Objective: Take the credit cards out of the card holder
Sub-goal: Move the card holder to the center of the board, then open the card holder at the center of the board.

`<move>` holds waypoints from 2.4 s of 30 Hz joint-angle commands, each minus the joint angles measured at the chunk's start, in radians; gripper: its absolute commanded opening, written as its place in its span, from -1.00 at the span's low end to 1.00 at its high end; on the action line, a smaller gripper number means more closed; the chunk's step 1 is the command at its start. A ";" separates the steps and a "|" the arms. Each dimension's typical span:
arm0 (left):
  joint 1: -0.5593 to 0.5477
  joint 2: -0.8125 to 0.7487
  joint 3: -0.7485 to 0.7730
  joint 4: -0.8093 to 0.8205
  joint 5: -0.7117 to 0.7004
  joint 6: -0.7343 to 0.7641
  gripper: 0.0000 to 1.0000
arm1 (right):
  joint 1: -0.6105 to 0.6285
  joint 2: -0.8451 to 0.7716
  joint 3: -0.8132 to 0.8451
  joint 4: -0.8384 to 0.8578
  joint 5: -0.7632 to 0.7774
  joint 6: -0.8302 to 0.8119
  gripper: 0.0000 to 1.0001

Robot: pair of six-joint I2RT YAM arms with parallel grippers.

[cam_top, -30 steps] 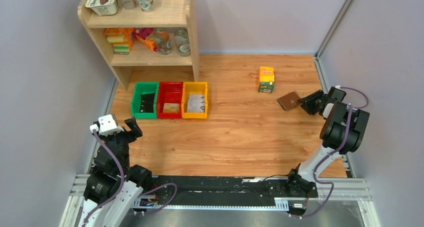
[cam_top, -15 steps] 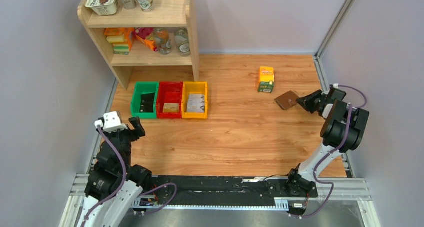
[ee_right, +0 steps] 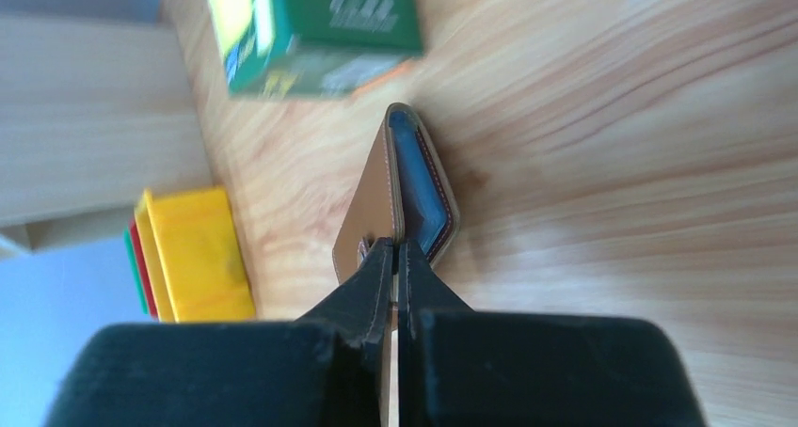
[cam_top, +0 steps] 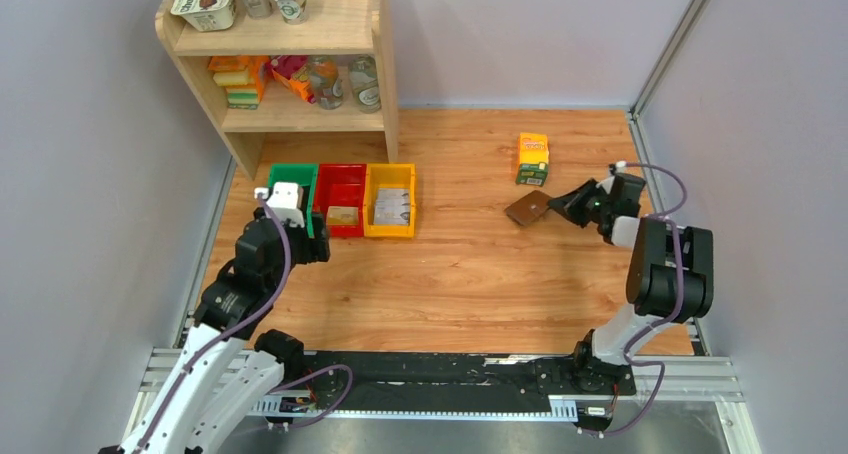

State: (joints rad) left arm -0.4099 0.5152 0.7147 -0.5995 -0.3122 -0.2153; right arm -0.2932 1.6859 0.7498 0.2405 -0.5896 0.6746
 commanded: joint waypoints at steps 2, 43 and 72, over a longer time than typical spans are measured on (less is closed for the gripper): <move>0.002 0.164 0.074 0.055 0.281 -0.082 0.62 | 0.195 -0.071 -0.064 0.025 -0.048 0.043 -1.00; -0.270 0.701 -0.118 0.486 0.377 -0.693 0.45 | 0.959 -0.146 0.074 -0.484 0.277 -0.083 -0.49; -0.333 1.023 0.015 0.557 0.504 -0.668 0.30 | 0.997 -0.057 0.072 -0.431 0.249 -0.060 -0.52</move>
State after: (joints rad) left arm -0.7227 1.5143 0.6895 -0.0681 0.1642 -0.9009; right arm 0.6876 1.6093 0.8150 -0.2417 -0.3321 0.5995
